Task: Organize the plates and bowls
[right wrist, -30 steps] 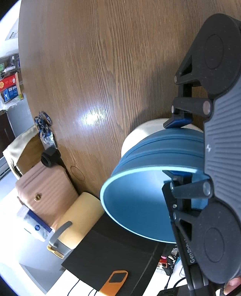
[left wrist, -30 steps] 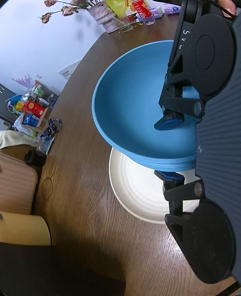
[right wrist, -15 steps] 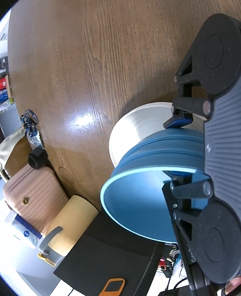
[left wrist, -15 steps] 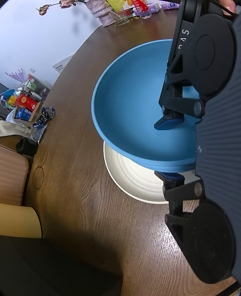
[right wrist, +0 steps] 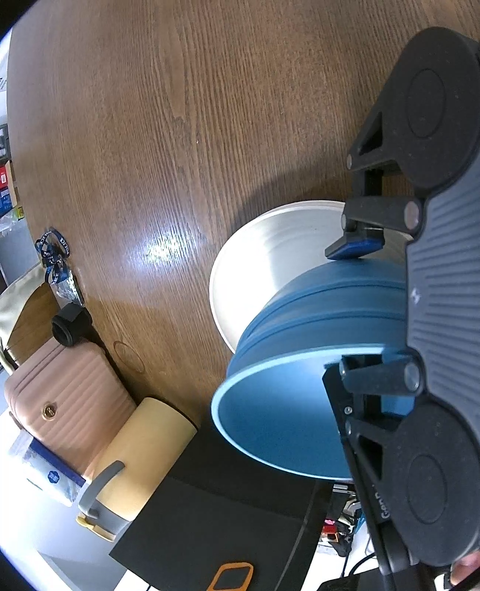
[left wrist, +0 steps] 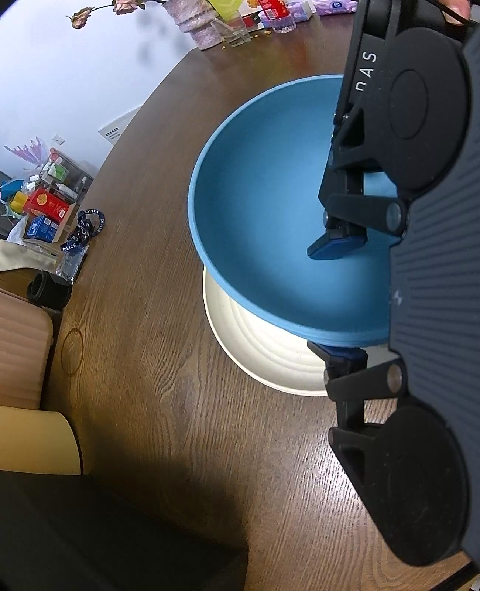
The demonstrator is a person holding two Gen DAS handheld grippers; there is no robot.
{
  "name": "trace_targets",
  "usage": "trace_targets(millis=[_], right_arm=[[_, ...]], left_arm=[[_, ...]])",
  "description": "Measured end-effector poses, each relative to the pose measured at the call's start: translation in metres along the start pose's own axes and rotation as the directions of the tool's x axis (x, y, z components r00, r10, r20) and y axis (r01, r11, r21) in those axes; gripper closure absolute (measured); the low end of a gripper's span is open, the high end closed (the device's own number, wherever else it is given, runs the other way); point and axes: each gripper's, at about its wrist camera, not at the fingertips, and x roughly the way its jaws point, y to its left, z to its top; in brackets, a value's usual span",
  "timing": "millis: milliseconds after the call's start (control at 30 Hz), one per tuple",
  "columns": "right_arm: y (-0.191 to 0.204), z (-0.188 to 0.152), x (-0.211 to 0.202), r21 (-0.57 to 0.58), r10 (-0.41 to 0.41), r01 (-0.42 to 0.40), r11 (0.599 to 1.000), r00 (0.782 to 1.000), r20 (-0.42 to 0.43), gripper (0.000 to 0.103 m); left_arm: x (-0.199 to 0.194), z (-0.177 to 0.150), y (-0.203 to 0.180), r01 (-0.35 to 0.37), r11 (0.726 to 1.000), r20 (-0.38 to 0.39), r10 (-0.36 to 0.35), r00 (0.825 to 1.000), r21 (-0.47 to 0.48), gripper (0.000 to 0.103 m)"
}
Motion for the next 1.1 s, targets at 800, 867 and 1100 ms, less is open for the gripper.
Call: trace_targets(millis=[800,867,1100], right_arm=[[0.017,-0.010,-0.054,-0.057,-0.115,0.129,0.990,0.972,0.203,0.000],[0.020,-0.016,-0.064,-0.079,-0.137,0.159,0.984,0.964,0.228,0.000],[0.024,-0.044,-0.103,-0.139,-0.180,0.233,0.963,0.932,0.314,0.000]], left_arm=[[-0.043,0.000,0.002,-0.071,0.997,0.163,0.066,0.984,0.025,0.000],[-0.052,-0.004,0.001,-0.077,0.997,0.196,0.071,0.978,0.027,0.000],[-0.093,-0.032,-0.012,-0.113,0.992,0.355,0.084,0.931,0.062,0.000]])
